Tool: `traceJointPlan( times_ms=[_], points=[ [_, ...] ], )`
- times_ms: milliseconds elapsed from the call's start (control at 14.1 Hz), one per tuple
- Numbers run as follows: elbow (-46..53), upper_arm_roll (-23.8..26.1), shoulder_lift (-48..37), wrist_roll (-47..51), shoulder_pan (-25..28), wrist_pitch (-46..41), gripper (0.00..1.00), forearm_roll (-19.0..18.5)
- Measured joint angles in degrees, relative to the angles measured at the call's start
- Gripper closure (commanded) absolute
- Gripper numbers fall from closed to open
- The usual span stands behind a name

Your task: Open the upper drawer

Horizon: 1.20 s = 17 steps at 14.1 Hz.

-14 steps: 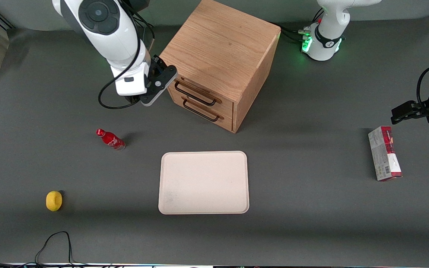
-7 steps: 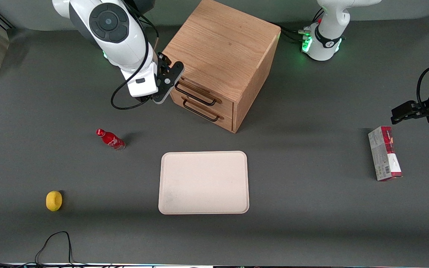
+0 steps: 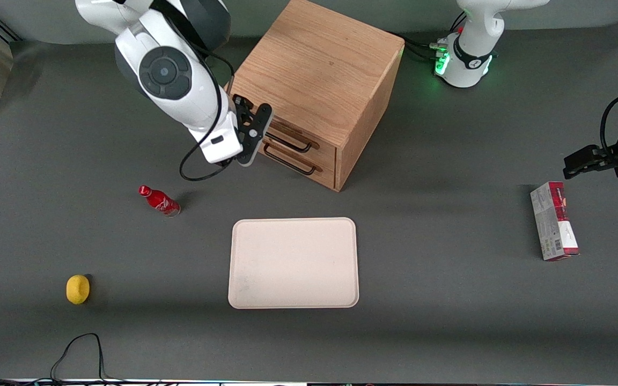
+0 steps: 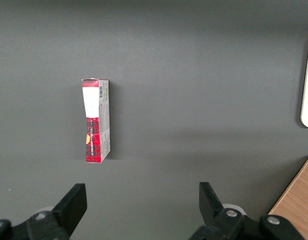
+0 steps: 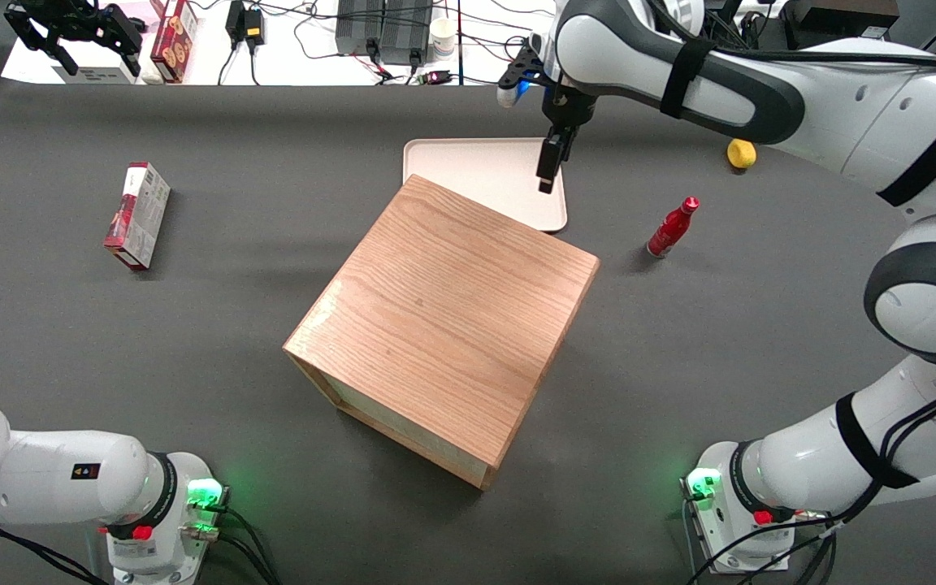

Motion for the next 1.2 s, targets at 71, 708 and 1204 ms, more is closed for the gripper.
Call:
traceJointPlan(
  times_ms=[71, 708, 1204],
  points=[
    [-0.1, 0.0, 0.8, -0.1, 0.0, 1.3, 0.0, 0.4],
    [-1.3, 0.3, 7.8, -0.4, 0.8, 4.2, 0.0, 1.6],
    [-1.8, 1.3, 8.0, -0.4, 2.0, 4.8, 0.0, 1.7]
  ],
)
